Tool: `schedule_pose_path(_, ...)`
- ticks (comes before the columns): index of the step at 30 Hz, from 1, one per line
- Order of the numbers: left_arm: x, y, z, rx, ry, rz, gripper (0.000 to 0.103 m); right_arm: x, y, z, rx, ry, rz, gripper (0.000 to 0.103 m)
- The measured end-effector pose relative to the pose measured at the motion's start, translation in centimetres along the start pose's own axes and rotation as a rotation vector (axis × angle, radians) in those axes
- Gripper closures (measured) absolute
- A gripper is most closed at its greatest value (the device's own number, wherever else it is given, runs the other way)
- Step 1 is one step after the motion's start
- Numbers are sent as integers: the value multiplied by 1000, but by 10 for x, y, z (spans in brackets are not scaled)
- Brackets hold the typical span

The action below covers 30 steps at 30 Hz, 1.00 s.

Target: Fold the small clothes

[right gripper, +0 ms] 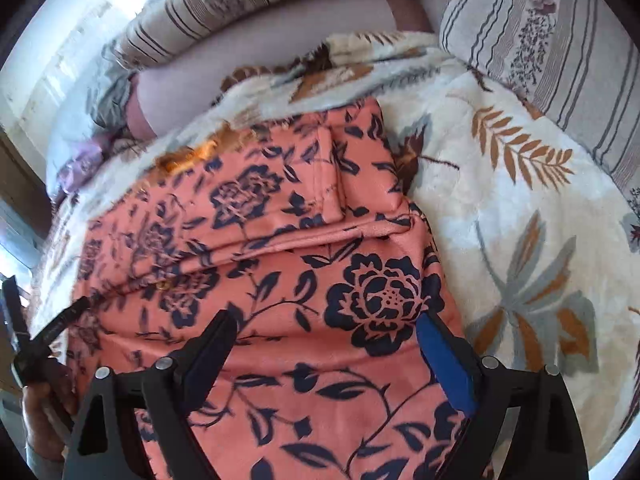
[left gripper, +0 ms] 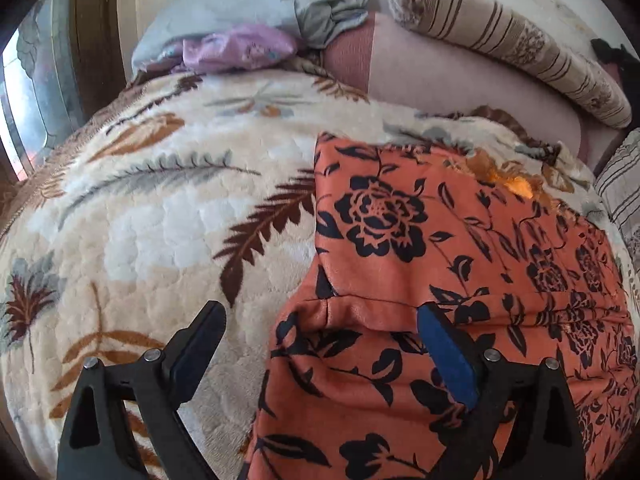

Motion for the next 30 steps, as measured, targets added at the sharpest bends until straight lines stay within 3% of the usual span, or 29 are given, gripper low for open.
schedule_pose_path(1, -1, 3, -10, 27, -26, 5, 6, 1, 7, -15, 52, -1, -24, 10)
schedule_pose_path(3, -1, 5, -23, 8, -20, 30, 6, 5, 23, -30, 115, -8, -73, 7)
schedule_pose_path(4, -1, 8, -32, -7, -5, 32, 6, 15, 30, -25, 103, 4, -71, 0)
schedule_pose_path(6, -2, 18, -53, -20, 13, 12, 6, 36, 42, 11, -73, 49, -1, 0)
schedule_pose_path(7, -2, 25, -64, -31, 24, 12, 6, 43, 47, 21, -106, 45, 27, 1)
schedule_pose_path(9, 1, 46, -76, -52, 30, 3, 6, 35, 50, 8, -9, 39, -14, 0)
schedule_pose_path(13, 5, 102, -64, -197, 8, 7, 6, 29, 59, 16, -21, 68, -101, 0)
schedule_pose_path(15, 11, 113, -72, -79, -42, 65, 2, 26, 60, 18, -10, 82, -127, 0)
schedule_pose_path(17, 16, 115, -70, -74, -72, 84, 0, 26, 68, 17, 0, 90, -159, 0)
schedule_pose_path(19, 13, 117, -68, -52, -58, 47, 0, 28, 71, 12, 6, 88, -172, 0)
schedule_pose_path(30, 14, 124, -74, 9, -82, 48, 0, 32, 83, 4, 45, 83, -217, 0)
Point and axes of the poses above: each gripper's, at about its wrist camera, not at the fingertips, and z roughly the way its jaws point, x to its right, y to its underside, the point moved 1 cm from there along z, roughly the way its jaws point, and after that the axes turned 14 degrees about z, right-handed, at the moved point
